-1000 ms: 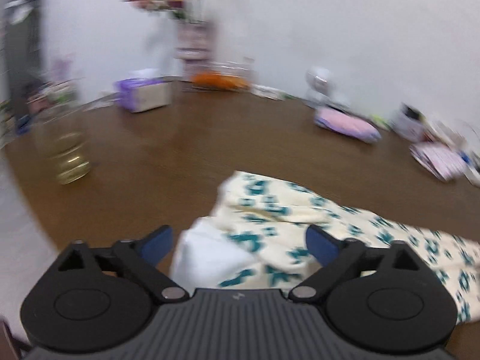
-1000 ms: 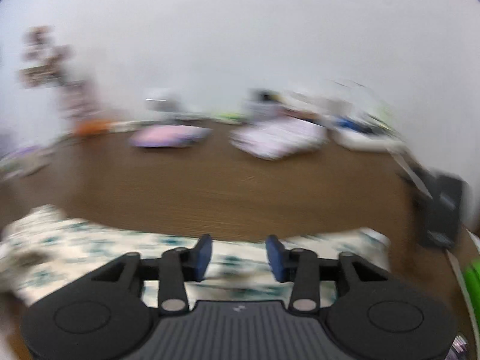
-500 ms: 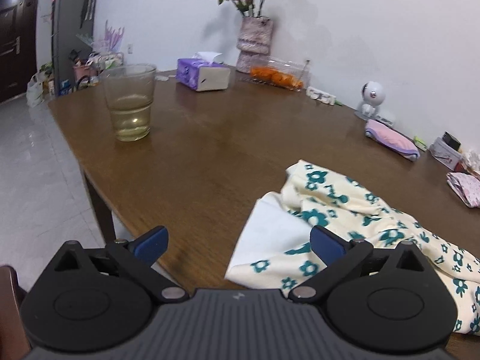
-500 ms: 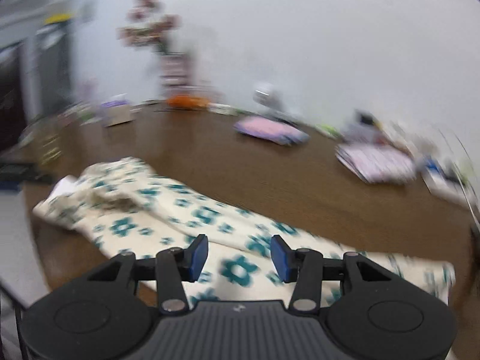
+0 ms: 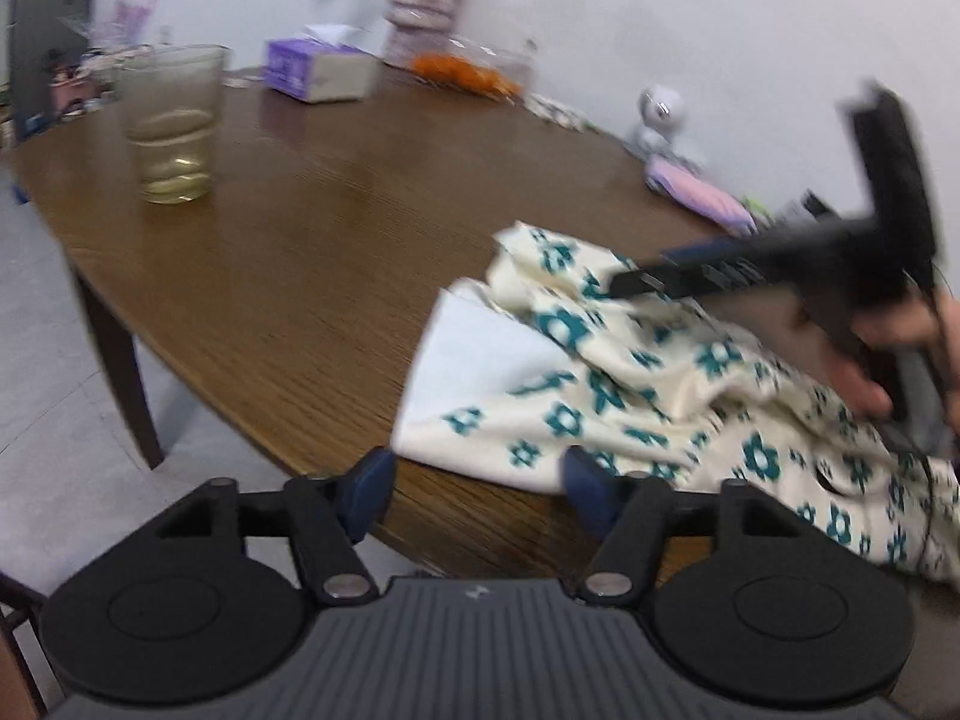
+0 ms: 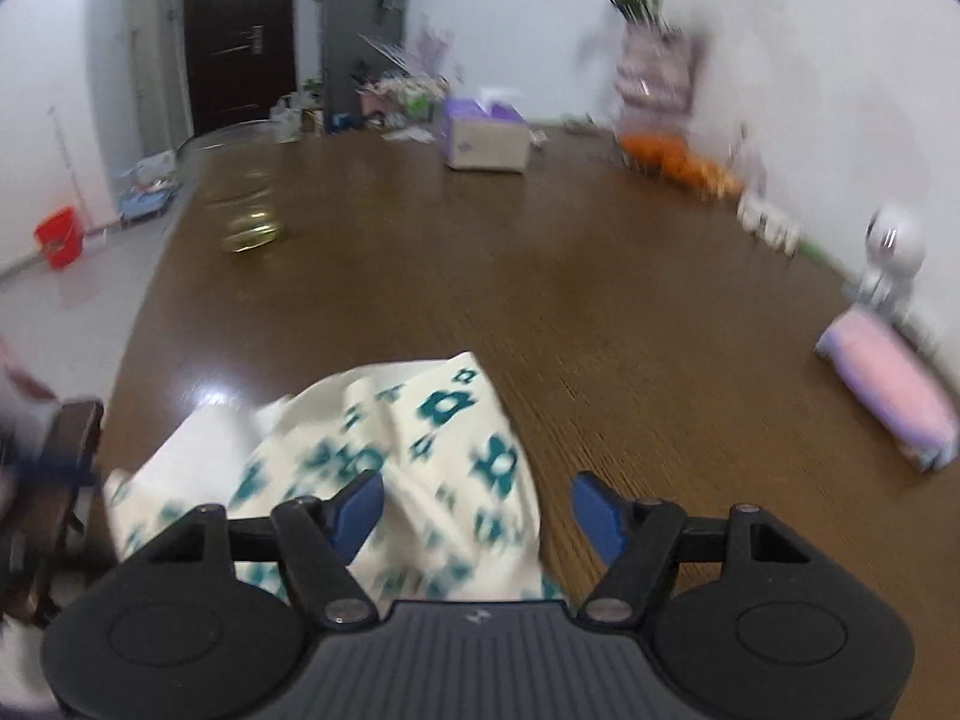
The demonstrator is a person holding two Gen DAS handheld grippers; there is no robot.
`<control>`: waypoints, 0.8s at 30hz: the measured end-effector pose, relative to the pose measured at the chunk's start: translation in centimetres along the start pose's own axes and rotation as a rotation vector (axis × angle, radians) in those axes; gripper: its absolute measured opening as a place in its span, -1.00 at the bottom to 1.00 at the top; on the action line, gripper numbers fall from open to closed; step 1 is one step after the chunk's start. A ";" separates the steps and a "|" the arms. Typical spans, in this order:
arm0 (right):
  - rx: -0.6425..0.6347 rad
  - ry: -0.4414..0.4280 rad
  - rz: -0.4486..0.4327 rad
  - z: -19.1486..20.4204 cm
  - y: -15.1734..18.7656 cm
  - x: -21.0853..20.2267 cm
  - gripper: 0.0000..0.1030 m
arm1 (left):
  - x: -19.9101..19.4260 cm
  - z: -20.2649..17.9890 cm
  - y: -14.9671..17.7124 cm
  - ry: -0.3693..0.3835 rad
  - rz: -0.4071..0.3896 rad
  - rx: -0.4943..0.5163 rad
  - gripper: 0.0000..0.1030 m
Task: Fold clothes
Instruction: 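Grasp the garment's white-lined end with the right gripper and lift it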
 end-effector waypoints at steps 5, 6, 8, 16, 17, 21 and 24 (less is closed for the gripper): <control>0.018 -0.051 0.006 0.5 1.0 0.8 -0.93 | 2.4 -0.1 -1.0 -0.011 -0.026 0.043 -0.76; 0.024 -0.073 -0.007 0.5 1.2 0.3 -0.93 | 2.9 0.1 -1.4 -0.012 -0.033 0.038 -0.77; 0.043 -0.101 -0.038 0.5 1.4 -0.7 -0.91 | 4.1 0.4 -2.4 -0.025 -0.052 0.016 -0.80; 0.119 -0.166 -0.021 -0.7 2.2 -1.7 0.00 | 5.8 1.9 -4.0 -0.029 -0.071 -0.085 -0.79; 0.118 -0.184 -0.024 -0.7 2.1 -1.8 0.10 | 5.6 2.2 -3.9 -0.029 -0.073 -0.098 -0.77; 0.002 -0.269 -0.012 1.6 1.5 -2.1 0.50 | 5.1 3.3 -3.7 -0.026 -0.069 -0.131 -0.62; -0.139 -0.313 0.024 4.4 1.4 -1.8 0.58 | 5.2 3.5 -3.5 -0.030 -0.069 -0.128 -0.47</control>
Point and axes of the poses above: each gripper's, at about its wrist camera, not at the fingertips, and x roughly the way its jaws point, z to its left, y to its underside, the point moved 1 cm from there along x, roughly the way its jaws point, and after that the axes turned 9 degrees about -z, right-handed, at the moved point
